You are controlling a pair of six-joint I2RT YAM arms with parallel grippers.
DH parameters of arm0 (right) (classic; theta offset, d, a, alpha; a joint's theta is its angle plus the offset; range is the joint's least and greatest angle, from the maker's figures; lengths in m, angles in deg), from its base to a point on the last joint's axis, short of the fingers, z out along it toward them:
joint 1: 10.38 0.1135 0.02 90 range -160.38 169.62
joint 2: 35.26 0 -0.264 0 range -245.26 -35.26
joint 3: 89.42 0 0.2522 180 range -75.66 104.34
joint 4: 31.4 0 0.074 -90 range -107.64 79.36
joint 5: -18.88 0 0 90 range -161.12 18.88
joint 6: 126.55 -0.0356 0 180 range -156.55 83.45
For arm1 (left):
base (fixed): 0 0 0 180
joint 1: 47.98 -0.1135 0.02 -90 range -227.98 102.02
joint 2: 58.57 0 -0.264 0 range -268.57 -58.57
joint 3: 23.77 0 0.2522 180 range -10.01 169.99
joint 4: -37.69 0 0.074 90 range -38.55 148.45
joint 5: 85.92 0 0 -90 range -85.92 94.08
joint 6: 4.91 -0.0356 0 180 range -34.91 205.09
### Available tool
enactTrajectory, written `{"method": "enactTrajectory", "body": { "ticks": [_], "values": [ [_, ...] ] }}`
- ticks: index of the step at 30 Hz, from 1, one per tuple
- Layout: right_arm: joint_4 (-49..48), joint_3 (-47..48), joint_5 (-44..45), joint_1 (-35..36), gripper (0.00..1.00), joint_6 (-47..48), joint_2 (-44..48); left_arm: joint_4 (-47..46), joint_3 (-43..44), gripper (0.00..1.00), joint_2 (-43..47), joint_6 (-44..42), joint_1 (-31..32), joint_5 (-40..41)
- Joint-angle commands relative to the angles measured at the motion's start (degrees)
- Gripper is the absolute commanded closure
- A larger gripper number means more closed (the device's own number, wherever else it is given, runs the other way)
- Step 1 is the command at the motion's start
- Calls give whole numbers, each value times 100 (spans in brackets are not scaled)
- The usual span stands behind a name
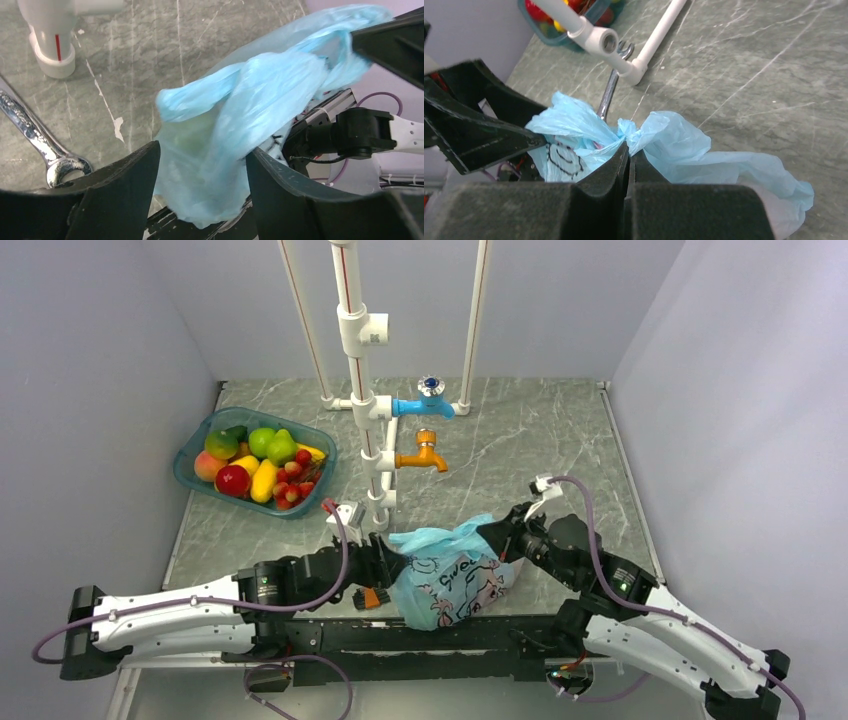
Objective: Take the fake fruits out of the plastic bag
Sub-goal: Untie the plastic bag at the center of the board.
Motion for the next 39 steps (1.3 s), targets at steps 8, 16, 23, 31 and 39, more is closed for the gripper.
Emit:
{"method": "enactTrajectory", "body": {
  "ticks": [8,16,23,31,39],
  "values": [
    [-636,141,-881,9,100,388,-331,186,1681,21,-1011,-1256,-273,-410],
    [-138,137,-842,12,100,206,-299,-100,1934,21,-1883,-1443,-291,-835],
    [52,109,-1149,8,100,227,-320,-11,1672,67,-1642,-1161,-326,-429],
    [327,-359,1212,3,100,-835,845,-243,361,100,-15,-249,-326,352],
    [335,-387,1124,10,54,155,1556,-556,52,100,521,-382,-326,70]
  ]
}}
